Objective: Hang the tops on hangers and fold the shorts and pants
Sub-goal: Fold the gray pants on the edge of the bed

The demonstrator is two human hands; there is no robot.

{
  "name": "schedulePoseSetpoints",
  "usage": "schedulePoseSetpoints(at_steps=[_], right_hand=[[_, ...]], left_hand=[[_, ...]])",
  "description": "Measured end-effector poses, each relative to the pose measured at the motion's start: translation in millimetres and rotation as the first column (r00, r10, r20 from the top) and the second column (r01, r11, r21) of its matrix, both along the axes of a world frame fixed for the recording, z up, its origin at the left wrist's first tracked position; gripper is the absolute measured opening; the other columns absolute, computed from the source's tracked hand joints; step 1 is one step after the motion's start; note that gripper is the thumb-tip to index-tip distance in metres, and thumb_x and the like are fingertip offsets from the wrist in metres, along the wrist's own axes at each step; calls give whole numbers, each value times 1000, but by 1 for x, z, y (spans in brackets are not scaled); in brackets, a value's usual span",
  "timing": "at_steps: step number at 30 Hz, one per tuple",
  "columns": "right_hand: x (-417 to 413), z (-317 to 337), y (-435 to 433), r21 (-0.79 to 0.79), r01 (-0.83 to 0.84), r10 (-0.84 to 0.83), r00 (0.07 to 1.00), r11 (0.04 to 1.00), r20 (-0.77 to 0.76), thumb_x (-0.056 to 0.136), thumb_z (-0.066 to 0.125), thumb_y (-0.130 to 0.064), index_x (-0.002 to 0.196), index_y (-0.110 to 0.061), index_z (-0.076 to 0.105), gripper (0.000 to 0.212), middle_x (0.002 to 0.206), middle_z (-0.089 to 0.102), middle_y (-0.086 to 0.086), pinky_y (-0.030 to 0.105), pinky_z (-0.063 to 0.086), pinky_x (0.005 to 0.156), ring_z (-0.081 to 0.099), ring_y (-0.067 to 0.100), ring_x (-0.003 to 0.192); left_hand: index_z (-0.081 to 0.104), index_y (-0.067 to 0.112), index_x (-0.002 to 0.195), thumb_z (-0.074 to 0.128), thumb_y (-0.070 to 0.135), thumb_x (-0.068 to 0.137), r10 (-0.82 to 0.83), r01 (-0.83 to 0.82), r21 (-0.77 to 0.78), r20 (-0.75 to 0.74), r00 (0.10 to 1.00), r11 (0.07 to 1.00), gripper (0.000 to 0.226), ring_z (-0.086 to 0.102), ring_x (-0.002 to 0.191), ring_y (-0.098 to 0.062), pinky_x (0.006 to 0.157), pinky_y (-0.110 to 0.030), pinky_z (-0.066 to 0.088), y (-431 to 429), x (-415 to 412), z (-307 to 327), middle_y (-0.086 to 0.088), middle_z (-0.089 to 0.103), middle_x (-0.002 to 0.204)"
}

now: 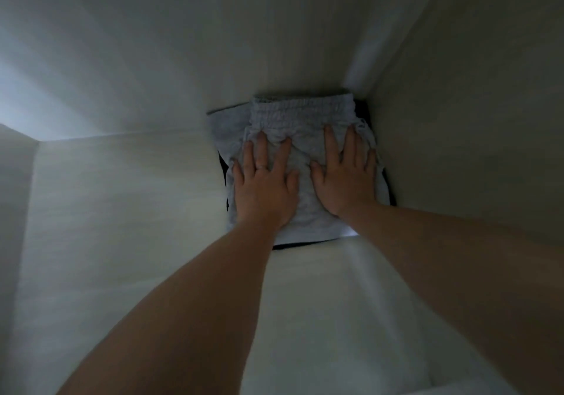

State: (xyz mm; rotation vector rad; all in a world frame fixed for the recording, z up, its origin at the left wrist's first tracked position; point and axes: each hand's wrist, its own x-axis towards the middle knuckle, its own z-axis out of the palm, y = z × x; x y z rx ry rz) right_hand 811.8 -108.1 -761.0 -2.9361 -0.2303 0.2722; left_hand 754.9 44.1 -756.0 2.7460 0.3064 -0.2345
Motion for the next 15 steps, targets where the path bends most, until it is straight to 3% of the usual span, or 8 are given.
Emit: schedulePoseSetpoints(at_steps=[5,10,15], right_hand=[[-51,32,-10,-27,-26,25,1000,999,-16,99,39,-55,161,-30,2,76,168,0,10,63,3,119,0,31,154],[-147,78,-11,3,-105,105,993,994,-46,102,33,-52,160,-31,3,69,169,-5,0,61,0,119,-4,28,155],[-229,126,-16,-20,-241,239,968,970,-83,103,30,-56,161,-29,8,68,169,0,0,58,-2,120,-3,26,155]], left_hand=[[2,39,159,21,57,100,-35,35,-1,-62,997,999,64,-1,156,-27,123,-53,5,-2,-84,21,-1,-5,169],[-2,41,159,22,61,101,192,-220,-81,-260,946,972,65,-8,155,-26,122,-54,4,-17,-210,49,2,-10,169],[5,38,160,26,59,102,344,-391,-136,-277,897,910,65,-1,155,-30,122,-54,11,-31,-295,103,-1,-3,170]])
